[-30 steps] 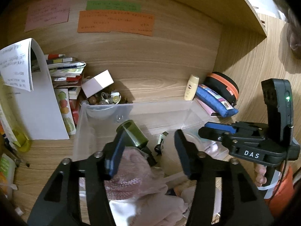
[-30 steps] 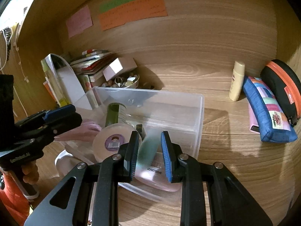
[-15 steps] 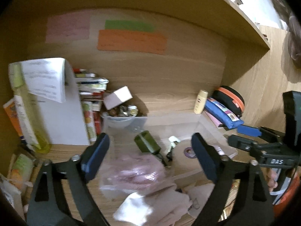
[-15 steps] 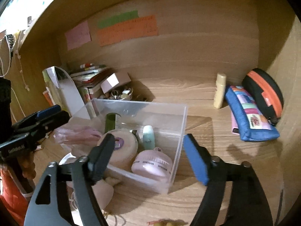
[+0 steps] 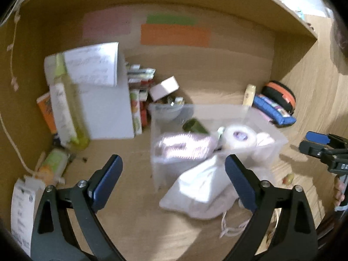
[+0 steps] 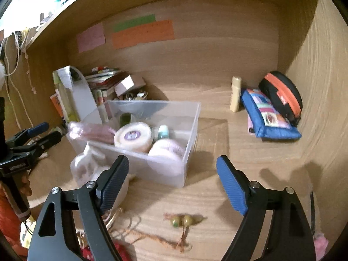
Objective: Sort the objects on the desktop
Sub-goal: 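Grasp the white cloth pouch with the left gripper while the right gripper grasps the white round container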
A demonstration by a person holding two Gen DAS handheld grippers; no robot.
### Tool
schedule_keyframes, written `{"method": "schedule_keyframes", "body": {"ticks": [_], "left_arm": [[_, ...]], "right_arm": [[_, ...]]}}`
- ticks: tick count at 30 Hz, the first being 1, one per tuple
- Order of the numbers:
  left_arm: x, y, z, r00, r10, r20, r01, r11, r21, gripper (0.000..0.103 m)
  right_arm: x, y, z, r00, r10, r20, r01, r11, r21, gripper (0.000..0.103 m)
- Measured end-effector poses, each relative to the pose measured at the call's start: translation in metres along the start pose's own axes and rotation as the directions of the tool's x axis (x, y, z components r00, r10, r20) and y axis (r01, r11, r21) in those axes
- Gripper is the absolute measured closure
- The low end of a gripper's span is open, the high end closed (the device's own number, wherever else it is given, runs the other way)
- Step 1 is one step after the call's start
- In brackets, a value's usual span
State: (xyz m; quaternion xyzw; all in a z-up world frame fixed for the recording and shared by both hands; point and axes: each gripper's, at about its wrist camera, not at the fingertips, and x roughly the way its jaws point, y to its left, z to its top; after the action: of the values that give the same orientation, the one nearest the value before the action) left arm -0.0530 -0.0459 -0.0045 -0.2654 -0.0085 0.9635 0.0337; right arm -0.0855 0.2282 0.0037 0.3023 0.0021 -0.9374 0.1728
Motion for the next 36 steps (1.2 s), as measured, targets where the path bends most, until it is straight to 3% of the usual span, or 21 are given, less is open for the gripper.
{"method": "schedule_keyframes", "body": {"ticks": [7, 11, 16, 22, 24, 29, 32, 36], "left_arm": [[0.011, -0.002, -0.024, 0.996, 0.041, -0.084, -0.041, 0.999, 0.008, 0.007], [0.022, -0.004, -0.032, 0.988, 0.000, -0.152, 0.002, 1.000, 0.011, 0.007], [0.030, -0.015, -0.033, 0.983, -0.041, -0.179, 0.053, 0.997, 0.064, 0.007], [0.054, -0.016, -0.028, 0.960, -0.100, -0.261, 0.123, 0.990, 0.073, 0.007], [0.061, -0.015, -0.025, 0.956, -0.112, -0.272, 0.137, 0.988, 0.074, 0.007], [0.073, -0.015, -0.023, 0.937, -0.160, -0.310, 0.185, 0.981, 0.052, 0.007], [0.075, -0.019, -0.023, 0.932, -0.175, -0.317, 0.202, 0.978, 0.055, 0.007], [0.076, -0.023, -0.025, 0.922, -0.210, -0.326, 0.240, 0.969, 0.055, 0.007]], "right_arm": [[0.007, 0.021, -0.015, 0.995, 0.087, -0.055, -0.087, 0.996, 0.004, 0.022], [0.018, 0.042, -0.019, 0.984, 0.150, -0.095, -0.152, 0.988, -0.014, 0.022], [0.034, 0.068, -0.020, 0.975, 0.179, -0.131, -0.190, 0.979, -0.075, 0.022], [0.056, 0.068, -0.021, 0.957, 0.219, -0.190, -0.228, 0.973, -0.026, 0.024], [0.060, 0.067, -0.022, 0.952, 0.224, -0.206, -0.232, 0.973, -0.014, 0.030], [0.063, 0.061, -0.026, 0.951, 0.222, -0.217, -0.231, 0.973, -0.019, 0.060], [0.059, 0.055, -0.028, 0.956, 0.199, -0.215, -0.211, 0.977, -0.036, 0.069], [0.055, 0.044, -0.029, 0.962, 0.175, -0.211, -0.187, 0.982, -0.035, 0.073]]}}
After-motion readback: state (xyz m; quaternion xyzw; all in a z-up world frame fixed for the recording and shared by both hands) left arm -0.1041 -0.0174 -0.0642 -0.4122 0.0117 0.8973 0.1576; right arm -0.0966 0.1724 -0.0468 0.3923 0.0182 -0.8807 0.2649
